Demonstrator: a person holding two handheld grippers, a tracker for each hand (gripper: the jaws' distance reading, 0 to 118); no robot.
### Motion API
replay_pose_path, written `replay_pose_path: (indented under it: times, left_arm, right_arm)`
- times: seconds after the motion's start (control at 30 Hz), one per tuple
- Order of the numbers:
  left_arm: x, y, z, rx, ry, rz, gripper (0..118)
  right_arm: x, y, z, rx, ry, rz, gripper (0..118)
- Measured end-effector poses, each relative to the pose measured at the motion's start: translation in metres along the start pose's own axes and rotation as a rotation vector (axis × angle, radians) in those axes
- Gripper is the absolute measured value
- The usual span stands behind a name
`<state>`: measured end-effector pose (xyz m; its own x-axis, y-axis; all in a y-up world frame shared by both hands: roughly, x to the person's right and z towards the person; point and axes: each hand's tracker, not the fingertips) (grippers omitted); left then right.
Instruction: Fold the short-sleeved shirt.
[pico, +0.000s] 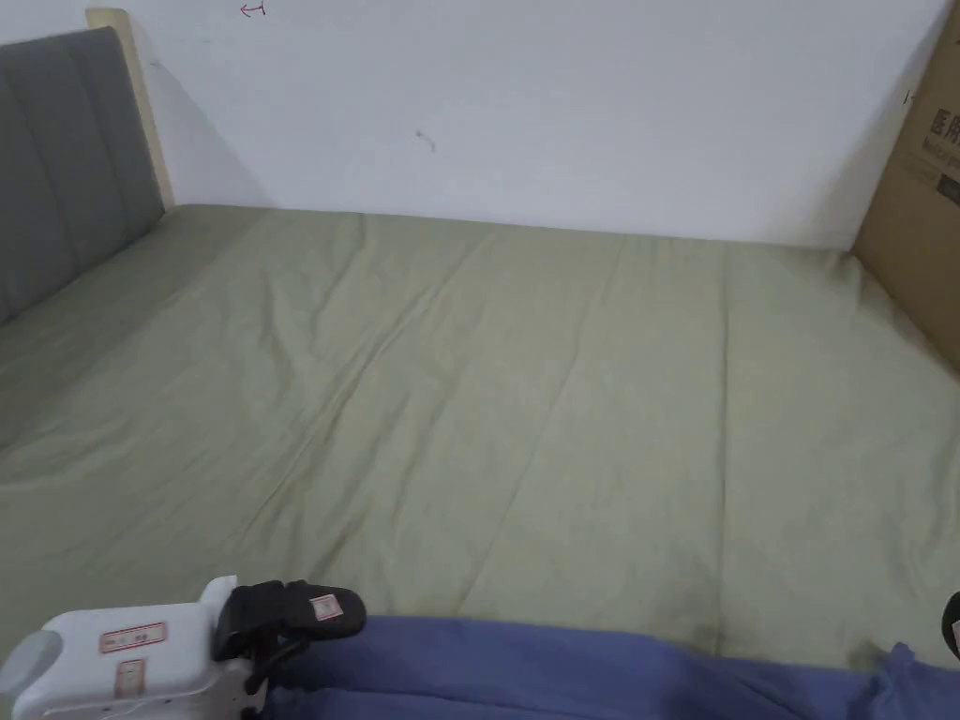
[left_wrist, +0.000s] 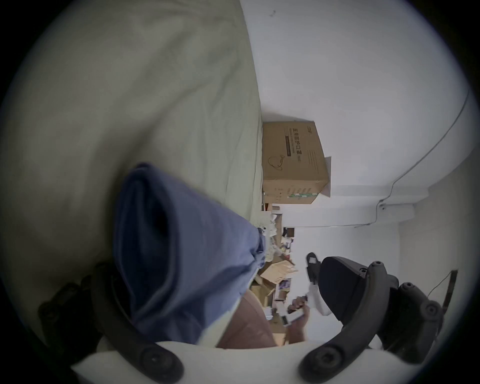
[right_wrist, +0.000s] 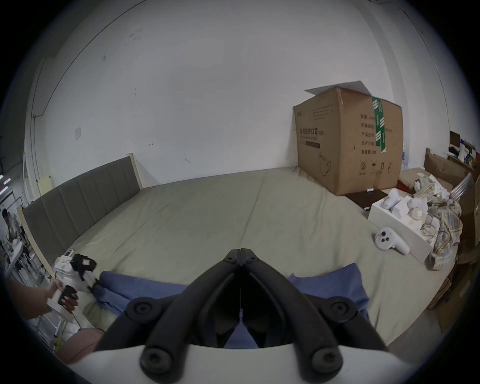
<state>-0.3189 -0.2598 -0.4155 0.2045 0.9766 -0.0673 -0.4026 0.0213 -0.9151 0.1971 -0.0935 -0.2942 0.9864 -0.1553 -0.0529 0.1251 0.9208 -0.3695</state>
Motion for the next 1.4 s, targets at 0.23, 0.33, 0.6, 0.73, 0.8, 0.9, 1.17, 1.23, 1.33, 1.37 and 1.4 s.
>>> replay_pose_path:
  times: [0.23, 0.33, 0.6, 0.73, 0.8, 0.9, 1.17, 1.23, 1.33, 1.37, 1.4]
  left_arm:
    - [0.016, 0.004, -0.014, 0.079, 0.456, -0.201, 10]
    - [0.076, -0.029, -0.04, 0.022, 0.811, -0.664, 11]
    - [0.139, -0.07, -0.089, 0.026, 1.065, -0.763, 11]
    - [0.169, -0.077, -0.143, -0.049, 0.696, -0.62, 11]
    - [0.176, -0.078, -0.176, -0.087, 0.59, -0.566, 20]
    - [0.175, -0.079, -0.214, -0.165, 0.467, -0.47, 94]
    - [0.187, -0.081, -0.166, 0.03, 0.563, -0.542, 65]
    - [0.185, -0.083, -0.156, 0.099, 0.597, -0.584, 0]
    - [0.17, -0.08, -0.175, 0.07, 0.644, -0.571, 0]
    - [0.164, -0.08, -0.185, 0.012, 0.624, -0.553, 0]
    - [0.159, -0.084, -0.2, -0.034, 0.602, -0.553, 0]
  right_arm:
    - [0.005, -0.002, -0.007, -0.054, 0.03, 0.005, 0]
    - [0.007, -0.002, -0.009, -0.075, 0.037, 0.004, 0]
    - [0.017, -0.011, -0.008, -0.096, 0.046, -0.032, 0]
    - [0.025, -0.012, -0.002, -0.107, 0.052, -0.056, 0]
    - [0.029, -0.012, 0.002, -0.101, 0.05, -0.058, 0]
    - [0.036, -0.009, 0.007, -0.098, 0.043, -0.06, 0]
    - [0.059, -0.009, 0.014, -0.072, 0.019, -0.11, 0]
    - [0.064, -0.011, 0.011, -0.071, 0.013, -0.124, 0]
    - [0.067, -0.012, 0.009, -0.081, 0.002, -0.139, 0]
    - [0.068, -0.012, 0.009, -0.082, 0.003, -0.147, 0]
    - [0.07, -0.014, 0.009, -0.081, 0.006, -0.155, 0]
